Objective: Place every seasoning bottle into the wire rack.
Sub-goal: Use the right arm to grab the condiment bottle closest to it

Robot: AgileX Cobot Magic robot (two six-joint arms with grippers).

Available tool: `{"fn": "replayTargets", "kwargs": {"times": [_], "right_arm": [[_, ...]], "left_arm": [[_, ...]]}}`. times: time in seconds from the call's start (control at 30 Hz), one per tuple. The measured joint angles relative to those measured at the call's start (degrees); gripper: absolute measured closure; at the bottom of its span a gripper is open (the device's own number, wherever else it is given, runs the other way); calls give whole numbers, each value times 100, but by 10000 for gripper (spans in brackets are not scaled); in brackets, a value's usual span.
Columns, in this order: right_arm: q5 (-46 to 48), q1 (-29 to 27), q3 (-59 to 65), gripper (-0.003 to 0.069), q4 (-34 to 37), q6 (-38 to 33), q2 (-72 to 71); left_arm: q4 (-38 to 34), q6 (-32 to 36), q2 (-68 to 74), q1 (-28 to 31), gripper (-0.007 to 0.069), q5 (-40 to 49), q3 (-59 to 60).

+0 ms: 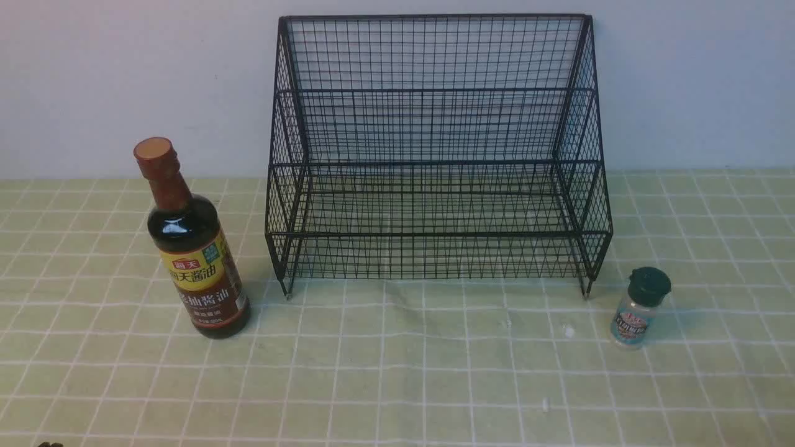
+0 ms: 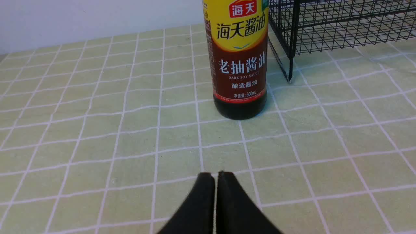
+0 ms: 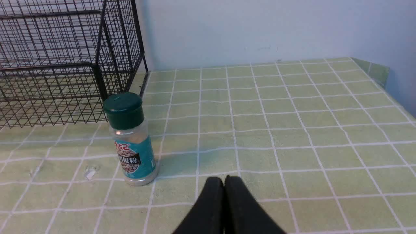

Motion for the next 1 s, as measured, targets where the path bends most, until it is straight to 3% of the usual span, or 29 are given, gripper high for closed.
{"fn": "replayTargets", "kwargs": {"times": [1.0], "right_arm": [[-112, 0, 14, 673, 107, 73, 0]], "left_arm": [[0, 0, 0, 0, 631, 0, 0]]}}
